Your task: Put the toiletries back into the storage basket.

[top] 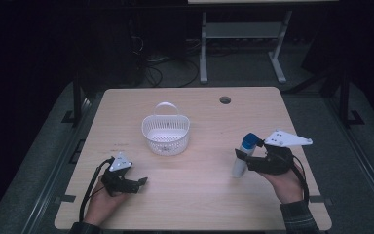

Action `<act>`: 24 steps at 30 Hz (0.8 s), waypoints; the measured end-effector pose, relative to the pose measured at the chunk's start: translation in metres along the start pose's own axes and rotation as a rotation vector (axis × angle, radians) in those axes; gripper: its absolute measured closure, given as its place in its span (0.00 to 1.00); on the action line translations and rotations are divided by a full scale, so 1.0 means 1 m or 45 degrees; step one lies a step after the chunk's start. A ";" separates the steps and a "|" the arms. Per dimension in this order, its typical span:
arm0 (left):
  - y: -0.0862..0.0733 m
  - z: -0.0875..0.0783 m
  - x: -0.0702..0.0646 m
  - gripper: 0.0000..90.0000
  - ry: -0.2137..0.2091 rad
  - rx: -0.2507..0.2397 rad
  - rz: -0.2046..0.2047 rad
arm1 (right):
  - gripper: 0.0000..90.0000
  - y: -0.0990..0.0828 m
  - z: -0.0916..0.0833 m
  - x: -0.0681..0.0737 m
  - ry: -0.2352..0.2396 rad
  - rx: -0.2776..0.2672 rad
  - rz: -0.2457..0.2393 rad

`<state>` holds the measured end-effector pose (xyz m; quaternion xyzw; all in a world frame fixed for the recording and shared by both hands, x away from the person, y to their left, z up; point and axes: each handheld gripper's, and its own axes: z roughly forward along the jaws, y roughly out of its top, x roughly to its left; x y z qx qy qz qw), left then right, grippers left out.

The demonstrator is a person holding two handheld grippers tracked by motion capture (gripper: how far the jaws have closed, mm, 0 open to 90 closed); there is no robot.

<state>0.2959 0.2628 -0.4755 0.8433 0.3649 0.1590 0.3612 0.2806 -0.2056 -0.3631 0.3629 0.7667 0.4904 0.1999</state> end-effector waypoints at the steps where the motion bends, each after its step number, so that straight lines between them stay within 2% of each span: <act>1: 0.000 0.000 0.000 0.14 0.000 0.000 0.000 | 0.37 0.002 0.000 0.000 0.002 0.002 0.005; 24: 0.000 0.000 0.000 0.14 -0.001 0.006 0.003 | 0.37 0.040 0.013 0.006 0.052 -0.027 -0.030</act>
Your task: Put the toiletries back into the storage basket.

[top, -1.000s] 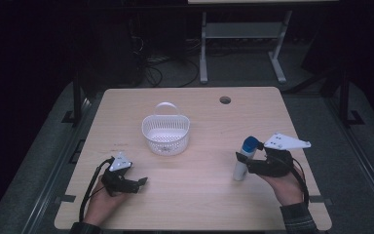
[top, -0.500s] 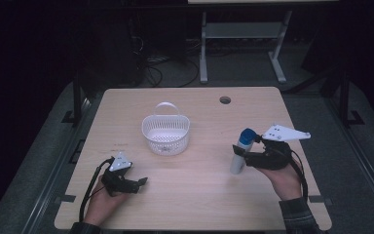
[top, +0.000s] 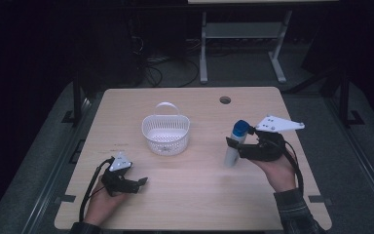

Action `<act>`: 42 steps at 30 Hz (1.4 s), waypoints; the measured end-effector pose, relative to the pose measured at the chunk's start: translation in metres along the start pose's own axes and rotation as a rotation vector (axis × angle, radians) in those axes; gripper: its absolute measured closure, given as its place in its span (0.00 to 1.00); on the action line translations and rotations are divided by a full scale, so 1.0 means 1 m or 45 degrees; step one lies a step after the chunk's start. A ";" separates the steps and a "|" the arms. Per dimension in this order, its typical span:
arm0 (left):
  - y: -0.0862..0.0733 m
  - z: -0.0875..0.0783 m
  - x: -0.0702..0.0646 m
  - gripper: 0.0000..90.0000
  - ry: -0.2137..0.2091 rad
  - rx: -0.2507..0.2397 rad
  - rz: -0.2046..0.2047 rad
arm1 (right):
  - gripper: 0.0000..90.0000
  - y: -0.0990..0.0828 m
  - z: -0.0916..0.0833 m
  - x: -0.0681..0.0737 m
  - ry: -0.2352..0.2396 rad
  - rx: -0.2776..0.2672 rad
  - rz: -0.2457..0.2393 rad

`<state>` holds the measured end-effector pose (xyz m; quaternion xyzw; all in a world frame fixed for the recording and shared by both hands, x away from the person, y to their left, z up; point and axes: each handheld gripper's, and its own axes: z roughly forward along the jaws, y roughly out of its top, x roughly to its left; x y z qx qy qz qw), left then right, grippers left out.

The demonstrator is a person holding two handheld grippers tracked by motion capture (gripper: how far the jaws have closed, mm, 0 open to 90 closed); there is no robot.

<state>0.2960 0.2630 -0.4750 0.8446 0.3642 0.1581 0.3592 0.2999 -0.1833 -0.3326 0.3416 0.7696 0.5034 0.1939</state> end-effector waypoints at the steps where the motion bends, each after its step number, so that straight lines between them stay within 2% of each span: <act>1: 0.000 0.000 0.000 0.14 0.000 0.000 -0.001 | 0.37 0.002 0.001 0.000 0.001 -0.002 -0.001; 15: 0.000 0.000 0.000 0.14 -0.001 0.000 0.001 | 0.37 0.024 0.013 0.002 0.040 -0.026 -0.012; 42: 0.000 0.000 0.000 0.14 -0.001 -0.004 0.001 | 0.37 0.057 0.048 0.013 0.095 -0.031 -0.061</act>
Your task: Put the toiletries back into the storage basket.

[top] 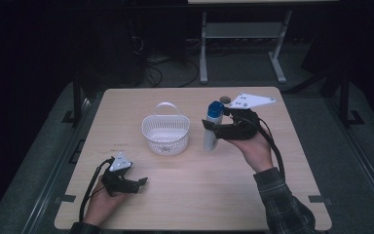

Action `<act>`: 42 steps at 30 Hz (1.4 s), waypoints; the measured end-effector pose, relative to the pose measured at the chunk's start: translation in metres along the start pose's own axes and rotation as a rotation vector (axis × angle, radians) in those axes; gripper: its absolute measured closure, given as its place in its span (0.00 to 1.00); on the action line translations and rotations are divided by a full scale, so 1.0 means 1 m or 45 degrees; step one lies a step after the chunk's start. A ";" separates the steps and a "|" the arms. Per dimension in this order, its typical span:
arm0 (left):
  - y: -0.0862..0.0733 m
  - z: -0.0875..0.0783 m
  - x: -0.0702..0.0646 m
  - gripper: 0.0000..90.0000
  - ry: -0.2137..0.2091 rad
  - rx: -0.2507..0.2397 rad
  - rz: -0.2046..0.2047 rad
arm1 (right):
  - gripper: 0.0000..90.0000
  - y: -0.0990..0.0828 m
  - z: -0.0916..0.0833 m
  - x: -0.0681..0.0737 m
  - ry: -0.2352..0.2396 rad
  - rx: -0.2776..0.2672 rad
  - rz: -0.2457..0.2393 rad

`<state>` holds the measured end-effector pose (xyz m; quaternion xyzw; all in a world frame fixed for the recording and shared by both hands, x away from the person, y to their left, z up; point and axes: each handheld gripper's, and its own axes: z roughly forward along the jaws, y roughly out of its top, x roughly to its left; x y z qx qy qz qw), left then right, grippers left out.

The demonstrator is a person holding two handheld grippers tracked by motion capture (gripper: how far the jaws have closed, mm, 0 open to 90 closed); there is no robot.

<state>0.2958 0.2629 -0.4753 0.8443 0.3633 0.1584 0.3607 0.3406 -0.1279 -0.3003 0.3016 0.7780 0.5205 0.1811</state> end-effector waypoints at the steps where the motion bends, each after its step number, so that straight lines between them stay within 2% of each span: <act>1: 0.000 0.000 0.000 0.14 0.000 -0.001 -0.001 | 0.37 0.001 0.001 0.000 0.000 0.000 -0.002; 24: 0.000 0.000 0.000 0.14 -0.002 0.001 0.000 | 0.37 0.026 0.034 0.005 0.029 -0.016 -0.030; 42: 0.000 0.000 -0.001 0.14 -0.007 -0.002 0.005 | 0.37 0.037 0.060 0.005 0.039 -0.020 -0.037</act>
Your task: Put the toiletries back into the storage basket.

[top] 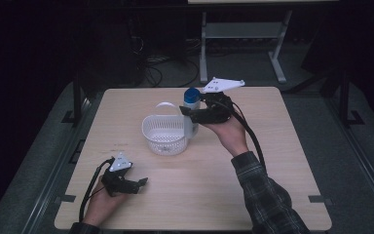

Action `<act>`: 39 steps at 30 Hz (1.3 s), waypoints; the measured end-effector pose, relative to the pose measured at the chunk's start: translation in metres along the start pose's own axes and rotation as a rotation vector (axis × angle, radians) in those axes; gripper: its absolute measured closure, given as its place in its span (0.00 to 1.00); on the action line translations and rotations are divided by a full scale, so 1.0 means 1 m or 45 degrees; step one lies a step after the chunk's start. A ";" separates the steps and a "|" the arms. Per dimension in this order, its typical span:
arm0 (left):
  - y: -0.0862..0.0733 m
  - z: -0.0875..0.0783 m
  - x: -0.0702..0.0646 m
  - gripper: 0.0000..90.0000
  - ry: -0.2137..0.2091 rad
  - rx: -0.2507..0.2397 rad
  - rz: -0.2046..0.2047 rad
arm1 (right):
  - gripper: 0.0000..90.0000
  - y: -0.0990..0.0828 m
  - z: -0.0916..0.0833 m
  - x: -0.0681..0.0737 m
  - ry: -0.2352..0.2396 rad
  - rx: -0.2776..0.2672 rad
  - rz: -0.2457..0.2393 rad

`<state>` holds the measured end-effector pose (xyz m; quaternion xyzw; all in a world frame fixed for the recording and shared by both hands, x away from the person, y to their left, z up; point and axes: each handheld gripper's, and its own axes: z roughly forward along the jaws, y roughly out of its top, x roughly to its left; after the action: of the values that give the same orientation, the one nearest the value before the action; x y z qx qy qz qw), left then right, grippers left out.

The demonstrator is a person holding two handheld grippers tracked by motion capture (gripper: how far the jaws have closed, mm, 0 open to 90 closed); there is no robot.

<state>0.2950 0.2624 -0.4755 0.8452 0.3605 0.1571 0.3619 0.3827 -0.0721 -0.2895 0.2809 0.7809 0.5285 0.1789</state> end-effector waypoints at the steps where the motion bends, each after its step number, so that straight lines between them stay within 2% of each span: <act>1: 0.000 0.000 0.000 0.14 0.000 0.000 0.001 | 0.37 0.001 0.002 0.000 -0.001 0.000 -0.004; 24: -0.001 -0.001 -0.001 0.14 -0.007 -0.001 0.005 | 0.37 0.008 0.037 0.006 0.035 0.001 -0.018; 39: -0.001 -0.001 -0.002 0.14 -0.009 -0.002 0.007 | 0.37 -0.004 0.054 0.005 0.041 0.049 -0.003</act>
<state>0.2931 0.2621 -0.4755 0.8464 0.3569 0.1555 0.3634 0.4085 -0.0309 -0.3134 0.2748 0.7940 0.5177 0.1618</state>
